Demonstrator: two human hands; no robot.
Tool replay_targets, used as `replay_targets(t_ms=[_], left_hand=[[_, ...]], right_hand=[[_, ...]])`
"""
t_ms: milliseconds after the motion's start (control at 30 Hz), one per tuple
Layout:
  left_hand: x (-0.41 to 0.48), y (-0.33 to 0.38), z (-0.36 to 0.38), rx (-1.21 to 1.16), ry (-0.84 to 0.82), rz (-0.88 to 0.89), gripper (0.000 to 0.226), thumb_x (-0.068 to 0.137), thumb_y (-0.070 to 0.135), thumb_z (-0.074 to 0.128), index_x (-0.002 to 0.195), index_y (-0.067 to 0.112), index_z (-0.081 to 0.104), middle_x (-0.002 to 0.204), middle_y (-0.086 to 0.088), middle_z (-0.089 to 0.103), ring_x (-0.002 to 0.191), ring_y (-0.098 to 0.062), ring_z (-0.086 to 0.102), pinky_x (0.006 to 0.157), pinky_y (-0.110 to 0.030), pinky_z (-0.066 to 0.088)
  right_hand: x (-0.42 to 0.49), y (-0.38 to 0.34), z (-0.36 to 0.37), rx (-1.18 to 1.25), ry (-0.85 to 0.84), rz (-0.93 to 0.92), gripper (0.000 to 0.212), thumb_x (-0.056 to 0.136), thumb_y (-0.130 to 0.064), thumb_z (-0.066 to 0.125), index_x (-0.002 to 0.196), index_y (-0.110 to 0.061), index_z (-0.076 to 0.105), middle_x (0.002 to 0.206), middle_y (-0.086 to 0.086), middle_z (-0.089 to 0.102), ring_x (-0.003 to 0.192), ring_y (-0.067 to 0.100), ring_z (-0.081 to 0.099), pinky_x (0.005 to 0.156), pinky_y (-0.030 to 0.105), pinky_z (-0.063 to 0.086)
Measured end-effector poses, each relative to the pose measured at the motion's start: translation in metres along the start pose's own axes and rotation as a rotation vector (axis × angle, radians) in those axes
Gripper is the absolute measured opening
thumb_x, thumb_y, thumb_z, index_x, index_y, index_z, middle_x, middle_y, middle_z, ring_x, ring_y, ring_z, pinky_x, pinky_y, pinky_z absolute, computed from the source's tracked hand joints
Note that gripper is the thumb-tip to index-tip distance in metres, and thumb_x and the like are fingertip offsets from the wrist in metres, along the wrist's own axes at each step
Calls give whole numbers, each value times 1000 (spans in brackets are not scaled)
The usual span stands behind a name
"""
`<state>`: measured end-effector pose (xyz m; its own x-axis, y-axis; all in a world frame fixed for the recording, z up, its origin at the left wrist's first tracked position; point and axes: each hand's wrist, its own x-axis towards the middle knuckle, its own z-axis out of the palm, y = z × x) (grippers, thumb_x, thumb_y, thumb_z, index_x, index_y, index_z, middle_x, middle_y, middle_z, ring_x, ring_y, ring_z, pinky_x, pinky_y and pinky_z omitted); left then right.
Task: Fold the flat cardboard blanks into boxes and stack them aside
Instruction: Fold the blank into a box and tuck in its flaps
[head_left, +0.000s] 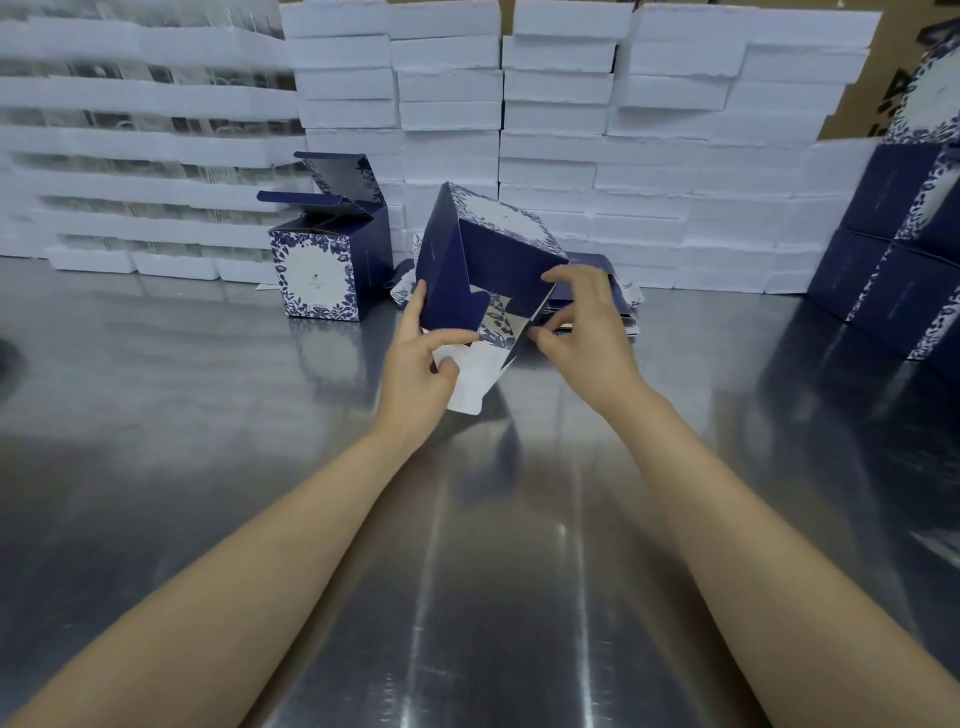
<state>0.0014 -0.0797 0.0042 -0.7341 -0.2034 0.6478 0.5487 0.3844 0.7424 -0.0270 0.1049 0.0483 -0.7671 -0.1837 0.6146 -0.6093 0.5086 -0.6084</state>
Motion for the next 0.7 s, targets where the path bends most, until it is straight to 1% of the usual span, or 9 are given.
replay_targets(t_ms=[67, 167, 267, 333, 367, 433, 567, 633, 700], left_hand=[[-1, 1, 1, 34, 22, -10, 57, 75, -16, 44, 104, 27, 69, 154, 7, 27, 137, -8, 39, 81, 0, 35], [-2, 6, 1, 29, 24, -29, 53, 75, -16, 46, 114, 12, 68, 150, 9, 37, 104, 19, 51, 75, -1, 39], [-4, 16, 1, 42, 18, -42, 48, 76, -11, 49, 110, 16, 70, 142, 19, 43, 71, 1, 51, 69, -10, 43], [-9, 21, 2, 83, -27, 42, 40, 81, -9, 49, 110, 9, 70, 145, 10, 44, 84, -4, 59, 80, -17, 47], [-11, 22, 2, 103, -65, 112, 36, 86, -6, 47, 111, 5, 69, 147, 3, 44, 110, -7, 59, 93, -19, 45], [-11, 23, -1, 148, -115, 263, 32, 93, 0, 42, 115, 1, 66, 149, -6, 40, 141, -20, 35, 110, -20, 32], [-8, 21, -4, 85, -109, 411, 48, 100, 12, 33, 147, 9, 32, 159, -5, 23, 147, -26, 20, 119, -39, 23], [-6, 21, -3, -36, -70, 356, 54, 104, 21, 32, 153, 19, 10, 160, 11, 14, 149, -17, 14, 120, -35, 19], [-2, 20, -2, -66, -30, 271, 56, 105, 35, 31, 153, 24, 5, 159, 18, 12, 148, -11, 13, 119, -26, 16]], right_hand=[[1, 4, -2, -42, 40, 8, 68, 79, -15, 72, 133, -37, 36, 124, -9, 45, 73, 8, 62, 74, 43, 54], [2, 11, -6, -97, 25, 76, 96, 75, -27, 79, 143, -49, 16, 122, -4, 50, 82, 12, 61, 74, 37, 50], [0, 19, -7, -83, 56, 127, 76, 74, -28, 82, 137, -27, 41, 122, -2, 41, 92, 15, 58, 85, 40, 51], [-3, 25, -4, 0, 113, 152, 61, 73, -21, 83, 123, -15, 48, 118, -2, 37, 93, 16, 57, 88, 39, 50], [-4, 27, -2, 43, 135, 168, 56, 73, -18, 84, 116, -11, 48, 118, -2, 39, 97, 17, 55, 89, 39, 49], [-7, 30, 3, 150, 149, 223, 52, 72, -16, 84, 108, -12, 46, 116, 1, 51, 103, 20, 56, 90, 38, 49], [-17, 26, 20, 273, 172, 259, 53, 70, -26, 86, 101, -25, 44, 106, -10, 59, 99, 14, 61, 75, 11, 46], [-21, 22, 29, 333, 200, 240, 53, 70, -26, 86, 109, -26, 49, 111, -6, 60, 100, 12, 61, 81, 16, 49], [-24, 18, 36, 338, 179, 214, 57, 71, -28, 84, 120, -21, 56, 117, 0, 57, 100, 9, 60, 87, 27, 53]])
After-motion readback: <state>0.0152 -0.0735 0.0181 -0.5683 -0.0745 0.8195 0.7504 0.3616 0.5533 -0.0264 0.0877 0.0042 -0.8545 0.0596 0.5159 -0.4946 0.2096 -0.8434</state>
